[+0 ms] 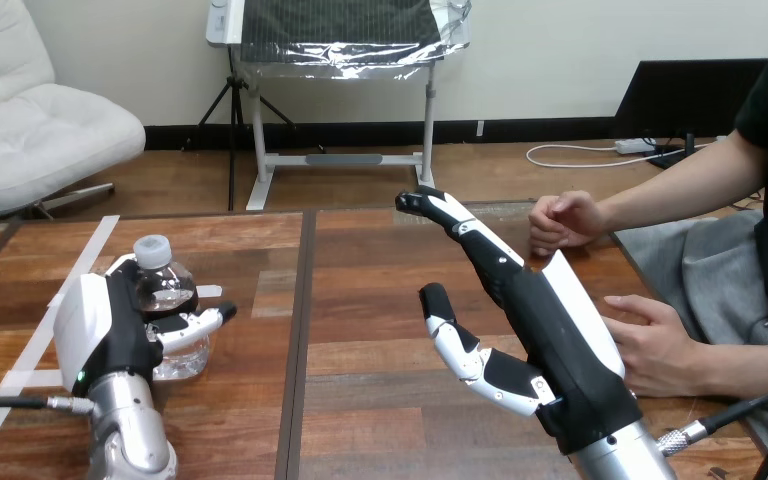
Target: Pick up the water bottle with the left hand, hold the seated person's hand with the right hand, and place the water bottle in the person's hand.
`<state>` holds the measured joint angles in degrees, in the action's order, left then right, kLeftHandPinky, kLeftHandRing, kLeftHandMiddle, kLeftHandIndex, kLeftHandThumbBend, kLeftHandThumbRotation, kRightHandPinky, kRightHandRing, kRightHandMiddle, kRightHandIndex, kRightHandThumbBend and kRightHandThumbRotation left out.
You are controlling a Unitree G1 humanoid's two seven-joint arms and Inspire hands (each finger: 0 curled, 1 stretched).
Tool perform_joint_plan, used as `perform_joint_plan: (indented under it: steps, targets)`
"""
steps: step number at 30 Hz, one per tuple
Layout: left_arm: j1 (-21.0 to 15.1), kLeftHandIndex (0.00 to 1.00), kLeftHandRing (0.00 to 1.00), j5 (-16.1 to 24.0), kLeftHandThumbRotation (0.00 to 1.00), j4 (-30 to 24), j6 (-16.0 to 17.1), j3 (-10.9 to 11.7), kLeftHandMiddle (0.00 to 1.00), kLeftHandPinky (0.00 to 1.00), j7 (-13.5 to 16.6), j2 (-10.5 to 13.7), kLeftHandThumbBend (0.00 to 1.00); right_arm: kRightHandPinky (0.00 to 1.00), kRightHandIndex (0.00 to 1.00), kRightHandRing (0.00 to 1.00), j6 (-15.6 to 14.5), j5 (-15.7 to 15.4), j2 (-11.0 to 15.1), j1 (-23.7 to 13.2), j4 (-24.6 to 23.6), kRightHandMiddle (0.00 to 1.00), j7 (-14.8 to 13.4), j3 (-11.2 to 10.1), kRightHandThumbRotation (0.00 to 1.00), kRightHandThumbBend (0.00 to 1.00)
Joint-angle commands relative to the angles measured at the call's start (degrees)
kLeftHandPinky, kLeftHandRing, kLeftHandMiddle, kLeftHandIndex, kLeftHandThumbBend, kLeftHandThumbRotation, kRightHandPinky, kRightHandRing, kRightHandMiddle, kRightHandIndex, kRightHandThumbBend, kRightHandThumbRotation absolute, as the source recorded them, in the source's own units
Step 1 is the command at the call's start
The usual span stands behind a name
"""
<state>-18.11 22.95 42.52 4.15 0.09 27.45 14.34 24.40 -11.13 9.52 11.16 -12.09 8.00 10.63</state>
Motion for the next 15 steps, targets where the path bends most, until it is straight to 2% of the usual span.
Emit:
perform_joint_plan:
  steps: [1, 6, 15]
  targets:
    - [-4.3, 0.65, 0.61, 1.2, 0.02, 2.3, 2.7, -1.0, 0.64, 0.56, 3.2, 1.1, 0.78, 0.99, 0.87, 0.96, 0.6, 1.0, 0.3, -2.4, -2.1, 0.95, 0.2, -0.8, 0.00, 0.01]
    - [-5.1, 0.57, 0.53, 1.7, 0.00, 4.2, 3.5, -1.5, 0.56, 0.48, 5.6, 1.1, 0.74, 0.98, 0.86, 0.95, 0.3, 1.0, 0.2, -2.3, -2.2, 0.95, 0.2, -0.8, 0.00, 0.01]
    - [-6.0, 0.51, 0.46, 2.5, 0.00, 5.9, 3.8, -2.9, 0.49, 0.41, 8.1, 1.3, 0.69, 0.97, 0.85, 0.94, -0.1, 1.5, 0.1, -2.1, -2.5, 0.94, 0.5, -0.8, 0.00, 0.01]
